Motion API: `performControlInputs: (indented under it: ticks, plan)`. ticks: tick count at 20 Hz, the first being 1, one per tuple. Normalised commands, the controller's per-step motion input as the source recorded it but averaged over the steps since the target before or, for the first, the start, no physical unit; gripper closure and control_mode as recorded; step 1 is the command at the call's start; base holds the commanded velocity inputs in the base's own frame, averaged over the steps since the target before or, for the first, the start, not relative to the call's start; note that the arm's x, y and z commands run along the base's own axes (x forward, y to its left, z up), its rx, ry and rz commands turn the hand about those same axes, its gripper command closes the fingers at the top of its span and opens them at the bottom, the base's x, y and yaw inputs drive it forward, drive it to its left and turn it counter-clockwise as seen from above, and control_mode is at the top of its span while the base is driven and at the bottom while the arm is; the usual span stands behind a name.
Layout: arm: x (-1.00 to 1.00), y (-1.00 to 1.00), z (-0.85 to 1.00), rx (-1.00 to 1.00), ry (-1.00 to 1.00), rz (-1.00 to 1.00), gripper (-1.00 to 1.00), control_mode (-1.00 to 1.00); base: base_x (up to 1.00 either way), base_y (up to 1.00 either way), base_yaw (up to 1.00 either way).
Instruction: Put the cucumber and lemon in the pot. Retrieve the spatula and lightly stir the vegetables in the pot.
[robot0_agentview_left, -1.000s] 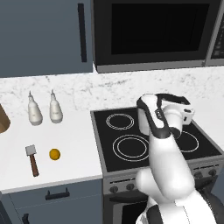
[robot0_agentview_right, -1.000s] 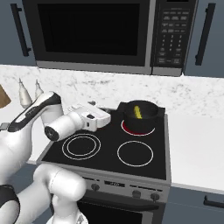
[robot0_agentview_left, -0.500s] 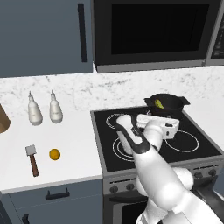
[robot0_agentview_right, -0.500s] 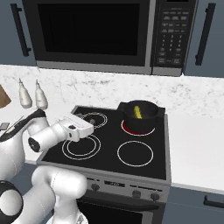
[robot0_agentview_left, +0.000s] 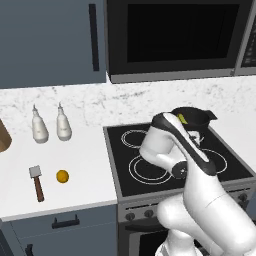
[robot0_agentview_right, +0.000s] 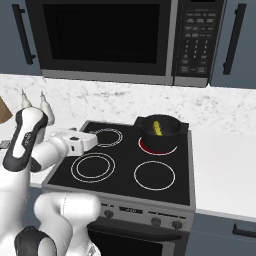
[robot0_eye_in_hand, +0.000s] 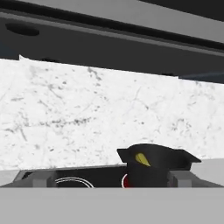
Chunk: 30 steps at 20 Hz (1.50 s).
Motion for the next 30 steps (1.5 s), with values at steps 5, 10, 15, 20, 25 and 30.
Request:
performControlInputs:
  ticks: [5,10,15,20,25,30]
  plan:
    - [-0.56,0.82,1.0,0.0,0.31,0.01,-1.0,-1.0,0.0,0.0,0.0]
    - [-0.61,0.97,1.0,0.0,0.25,0.01,-1.0,-1.0,0.0,0.0,0.0]
    - [-0.65,1.0,0.59,-0.21,0.01,0.01,-1.0,-1.0,0.0,0.0,0.0]
    - [-0.4,0.92,0.52,-0.31,0.11,0.0,-1.0,-1.0,0.0,0.0,0.0]
    - [-0.55,0.73,0.91,-0.53,-0.53,0.0,-1.0,-1.0,0.0,0.0,0.0]
    - [-0.54,0.68,0.67,-0.7,-0.76,0.0,-1.0,-1.0,0.0,0.0,0.0]
